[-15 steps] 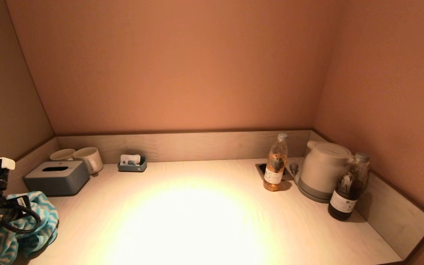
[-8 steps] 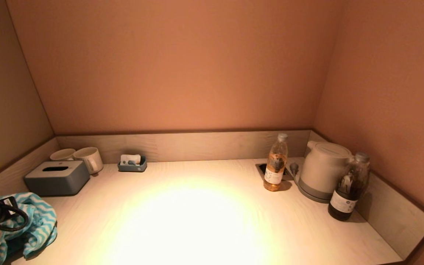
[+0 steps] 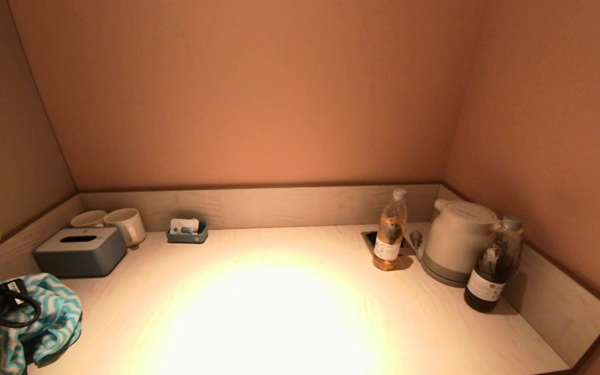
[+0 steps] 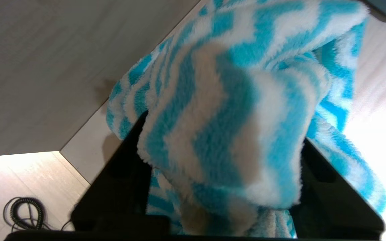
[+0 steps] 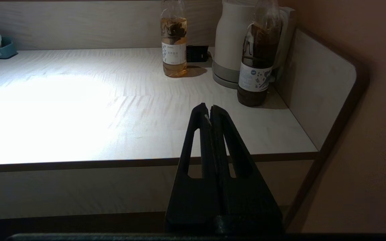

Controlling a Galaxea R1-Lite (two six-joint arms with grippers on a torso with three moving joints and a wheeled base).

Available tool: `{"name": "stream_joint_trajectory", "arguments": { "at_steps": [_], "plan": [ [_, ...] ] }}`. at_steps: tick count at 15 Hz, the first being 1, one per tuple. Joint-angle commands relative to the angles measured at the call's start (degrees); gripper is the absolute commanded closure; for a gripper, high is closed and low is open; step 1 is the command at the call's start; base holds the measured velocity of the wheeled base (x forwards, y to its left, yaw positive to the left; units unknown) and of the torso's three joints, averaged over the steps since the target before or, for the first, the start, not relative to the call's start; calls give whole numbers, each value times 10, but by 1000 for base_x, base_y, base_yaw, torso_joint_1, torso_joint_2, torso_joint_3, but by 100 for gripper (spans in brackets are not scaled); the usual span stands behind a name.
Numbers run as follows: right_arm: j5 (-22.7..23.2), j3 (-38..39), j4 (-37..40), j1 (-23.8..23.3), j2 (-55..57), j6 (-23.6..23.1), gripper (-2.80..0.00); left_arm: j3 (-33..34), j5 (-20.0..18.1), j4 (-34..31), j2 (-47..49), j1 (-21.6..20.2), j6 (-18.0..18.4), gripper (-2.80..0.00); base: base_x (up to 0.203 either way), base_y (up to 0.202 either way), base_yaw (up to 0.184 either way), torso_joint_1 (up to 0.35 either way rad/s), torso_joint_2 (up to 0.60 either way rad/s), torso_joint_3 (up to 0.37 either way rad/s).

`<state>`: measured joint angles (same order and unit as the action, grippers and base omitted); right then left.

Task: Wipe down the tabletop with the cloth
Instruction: Place the tablecloth

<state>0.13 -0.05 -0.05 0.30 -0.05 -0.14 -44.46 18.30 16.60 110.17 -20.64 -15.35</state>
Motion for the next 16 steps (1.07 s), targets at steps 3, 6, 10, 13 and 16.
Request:
{"name": "stream_joint_trajectory", "arguments": {
  "at_steps": [3, 6, 10, 13, 16],
  "plan": [
    [0, 0, 0, 0, 0, 0, 0, -5, 1, -4, -34, 1, -1, -280, 0, 0, 0, 0, 0, 0],
    [0, 0, 0, 0, 0, 0, 0, -15, -9, -39, -85, 1, -1, -280, 0, 0, 0, 0, 0, 0],
    [0, 0, 0, 0, 0, 0, 0, -22, -20, -57, -138, 7, -1, -280, 0, 0, 0, 0, 0, 0],
    [0, 0, 0, 0, 0, 0, 0, -19, -42, -58, -138, 8, -1, -280, 0, 0, 0, 0, 0, 0],
    [0, 0, 0, 0, 0, 0, 0, -18, -46, -53, -144, 8, -9, 0, 0, 0, 0, 0, 0, 0]
  ]
}}
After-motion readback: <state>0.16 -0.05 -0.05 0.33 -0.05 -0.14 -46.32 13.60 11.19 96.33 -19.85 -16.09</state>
